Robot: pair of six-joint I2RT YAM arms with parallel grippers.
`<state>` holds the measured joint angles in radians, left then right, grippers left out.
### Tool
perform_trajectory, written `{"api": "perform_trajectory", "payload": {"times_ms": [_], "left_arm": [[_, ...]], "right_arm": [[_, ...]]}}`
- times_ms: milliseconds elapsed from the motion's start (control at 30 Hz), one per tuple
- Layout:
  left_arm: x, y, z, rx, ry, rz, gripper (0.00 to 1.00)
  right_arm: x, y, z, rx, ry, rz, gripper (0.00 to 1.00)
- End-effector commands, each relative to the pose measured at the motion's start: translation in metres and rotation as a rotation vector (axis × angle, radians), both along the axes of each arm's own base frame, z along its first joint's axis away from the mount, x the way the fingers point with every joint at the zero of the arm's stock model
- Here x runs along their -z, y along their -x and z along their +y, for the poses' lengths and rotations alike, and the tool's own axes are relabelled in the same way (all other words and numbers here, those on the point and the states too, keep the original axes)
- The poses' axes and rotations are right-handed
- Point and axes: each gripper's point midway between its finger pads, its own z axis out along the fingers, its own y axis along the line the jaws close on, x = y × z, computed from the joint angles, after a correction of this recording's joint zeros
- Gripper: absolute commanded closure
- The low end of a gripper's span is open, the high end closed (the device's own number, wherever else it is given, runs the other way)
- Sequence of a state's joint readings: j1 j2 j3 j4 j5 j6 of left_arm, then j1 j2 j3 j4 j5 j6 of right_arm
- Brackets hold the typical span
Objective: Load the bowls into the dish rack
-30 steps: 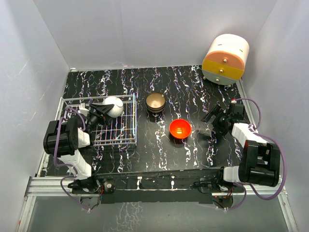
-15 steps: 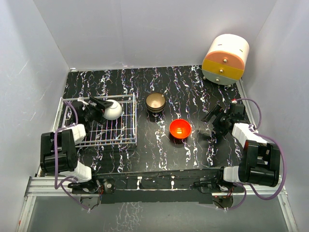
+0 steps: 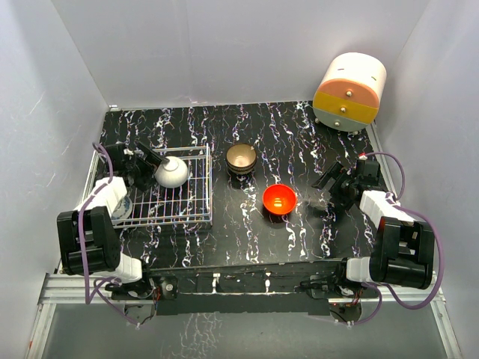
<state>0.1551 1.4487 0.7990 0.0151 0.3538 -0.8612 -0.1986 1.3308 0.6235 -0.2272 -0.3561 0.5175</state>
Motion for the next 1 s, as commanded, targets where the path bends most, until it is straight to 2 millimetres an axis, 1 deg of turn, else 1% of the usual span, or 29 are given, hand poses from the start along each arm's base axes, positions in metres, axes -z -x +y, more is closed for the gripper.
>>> {"api": "perform_trajectory", "payload": {"times_ms": [0,133,333,367,400,433,500,600,667,733,800,967], "left_arm": [[-0.010,0.011,0.017,0.004,-0.126,0.051,0.03],[-0.020,0.013,0.027,0.014,-0.209,0.058,0.03],[-0.039,0.013,0.036,0.046,-0.307,0.048,0.03],[-0.052,0.014,0.037,0.051,-0.338,0.016,0.03],[-0.060,0.015,0.038,0.057,-0.368,0.001,0.03],[-0.071,0.013,0.036,0.066,-0.409,-0.021,0.03],[-0.083,0.010,0.028,0.111,-0.472,-0.047,0.03],[-0.091,0.002,0.001,0.234,-0.547,-0.060,0.03],[-0.083,-0.005,-0.016,0.313,-0.594,-0.037,0.03],[-0.075,-0.009,-0.024,0.341,-0.639,-0.010,0.03],[-0.067,-0.010,-0.023,0.343,-0.681,0.024,0.03],[-0.058,-0.005,-0.009,0.301,-0.785,0.083,0.03]], "right_arm": [[-0.013,-0.013,-0.004,-0.009,0.017,-0.073,0.02],[-0.012,-0.013,-0.004,-0.007,0.016,-0.073,0.02],[-0.012,-0.013,-0.004,-0.009,0.014,-0.073,0.02],[-0.012,-0.013,-0.004,-0.008,0.015,-0.072,0.02],[-0.012,-0.013,-0.004,-0.007,0.015,-0.073,0.02],[-0.012,-0.013,-0.004,-0.007,0.015,-0.072,0.02],[-0.011,-0.013,-0.005,-0.004,0.014,-0.069,0.02],[-0.010,-0.013,-0.004,-0.004,0.011,-0.065,0.02],[-0.010,-0.014,-0.005,-0.001,0.014,-0.065,0.02],[-0.011,-0.014,-0.005,0.000,0.016,-0.066,0.02],[-0.012,-0.014,-0.006,-0.001,0.020,-0.068,0.02],[-0.011,-0.014,-0.006,-0.002,0.019,-0.062,0.02]]}}
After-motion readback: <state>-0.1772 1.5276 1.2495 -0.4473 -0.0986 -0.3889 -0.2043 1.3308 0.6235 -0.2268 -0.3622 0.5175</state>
